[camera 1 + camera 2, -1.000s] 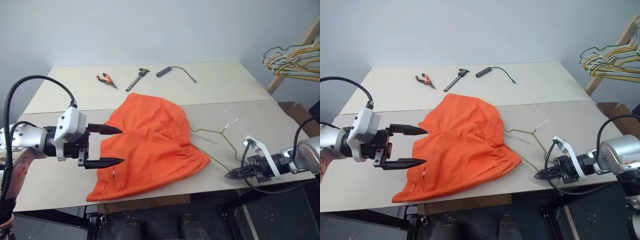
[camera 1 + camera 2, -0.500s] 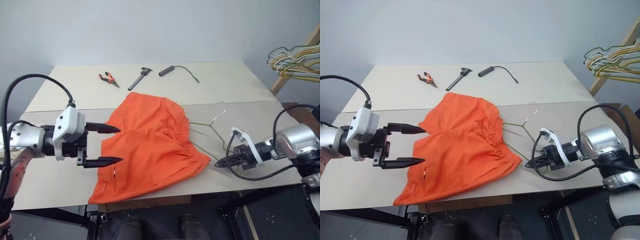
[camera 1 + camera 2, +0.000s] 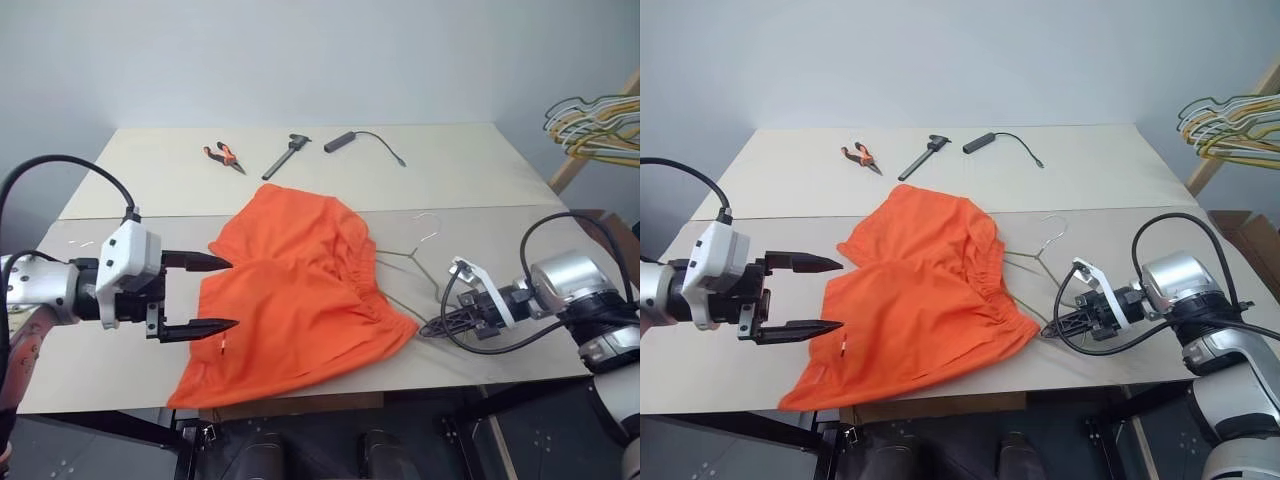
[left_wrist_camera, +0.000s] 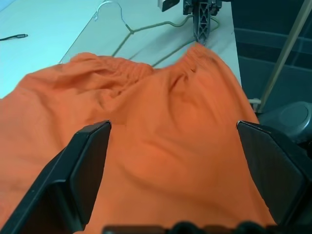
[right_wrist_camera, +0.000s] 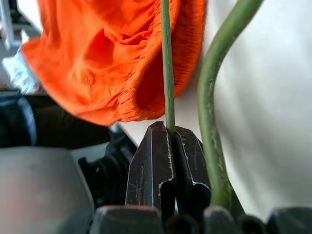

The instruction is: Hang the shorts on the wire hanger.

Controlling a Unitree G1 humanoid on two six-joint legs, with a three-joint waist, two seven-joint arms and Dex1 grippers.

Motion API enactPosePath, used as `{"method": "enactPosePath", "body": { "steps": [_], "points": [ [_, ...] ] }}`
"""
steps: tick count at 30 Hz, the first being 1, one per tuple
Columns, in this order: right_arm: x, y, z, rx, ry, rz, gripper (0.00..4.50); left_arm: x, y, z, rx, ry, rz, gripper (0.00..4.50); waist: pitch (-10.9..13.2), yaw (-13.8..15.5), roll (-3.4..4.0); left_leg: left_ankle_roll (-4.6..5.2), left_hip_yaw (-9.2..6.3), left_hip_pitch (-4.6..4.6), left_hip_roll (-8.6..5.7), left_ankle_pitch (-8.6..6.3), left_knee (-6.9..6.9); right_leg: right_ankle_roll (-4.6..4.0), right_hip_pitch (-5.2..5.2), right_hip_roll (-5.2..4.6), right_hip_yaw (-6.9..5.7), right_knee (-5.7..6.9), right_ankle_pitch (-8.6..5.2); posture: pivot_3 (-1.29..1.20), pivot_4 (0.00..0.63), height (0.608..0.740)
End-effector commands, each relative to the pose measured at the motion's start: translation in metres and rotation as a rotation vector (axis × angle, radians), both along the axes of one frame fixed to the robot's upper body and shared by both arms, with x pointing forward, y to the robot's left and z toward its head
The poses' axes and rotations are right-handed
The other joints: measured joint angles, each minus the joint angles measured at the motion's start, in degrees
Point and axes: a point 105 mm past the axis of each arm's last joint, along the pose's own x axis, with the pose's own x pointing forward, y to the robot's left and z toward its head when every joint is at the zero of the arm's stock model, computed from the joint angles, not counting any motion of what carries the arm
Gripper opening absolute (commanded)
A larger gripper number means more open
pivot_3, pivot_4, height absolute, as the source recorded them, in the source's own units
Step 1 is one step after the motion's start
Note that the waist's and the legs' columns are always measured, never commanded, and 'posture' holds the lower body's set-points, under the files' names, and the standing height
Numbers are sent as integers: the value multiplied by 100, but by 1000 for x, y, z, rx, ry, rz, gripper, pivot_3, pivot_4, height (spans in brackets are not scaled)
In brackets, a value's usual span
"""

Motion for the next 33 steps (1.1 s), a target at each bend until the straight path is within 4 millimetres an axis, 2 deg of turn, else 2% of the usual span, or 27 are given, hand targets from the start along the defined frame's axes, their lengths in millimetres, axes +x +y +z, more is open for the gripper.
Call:
{"method": "enactPosePath", "body": {
  "steps": [1,5,10,14,18,21,27,30,33],
  "points": [
    [21,5,1,-9,-56,-54,0,-2,-1,10,21,-57,-17,4483,-1,-24,0,-1,0,2,0,0,0,-1,1,1,0,1,1,142,51,740],
    [38,6,-4,-15,-68,-153,0,-2,-2,12,22,-63,-19,4483,-2,-34,2,-10,-2,2,-1,6,0,-4,0,1,-1,6,3,152,45,740],
    [40,7,4,33,-107,-147,0,-4,-1,11,28,-66,-16,4483,-4,59,4,-11,-4,-9,-2,6,0,-2,0,-3,-8,1,4,154,41,740],
    [41,-4,17,11,-193,-144,0,-4,-2,11,29,-67,-19,4483,-4,96,5,-11,-4,-15,-2,6,0,-2,-6,-2,-10,2,4,140,38,740],
    [48,-7,37,-37,-376,-112,0,0,-4,11,27,-71,-29,4483,-5,89,6,-11,-6,-19,-2,6,1,-2,-7,-2,-14,1,4,108,33,740],
    [54,4,66,-40,-524,-88,0,6,-5,12,29,-80,-42,4483,-7,54,9,-12,-6,-17,-1,7,1,-3,-8,-1,-14,4,4,73,29,740],
    [57,32,106,-145,-813,-14,0,21,-4,19,51,-121,-68,4483,-13,-63,11,-17,-6,-22,-1,10,1,-3,-12,0,-14,5,5,16,22,740],
    [61,45,115,-315,-1010,78,0,35,2,33,91,-189,-67,4483,-15,-96,11,-18,-6,-27,-2,11,2,-3,-15,-1,-16,7,5,-8,17,740],
    [57,62,123,-352,-1115,178,0,50,11,54,125,-270,-59,4483,-21,-137,10,-26,-8,-36,-2,15,3,-3,-21,-1,-23,7,5,-31,10,740]
  ]
}}
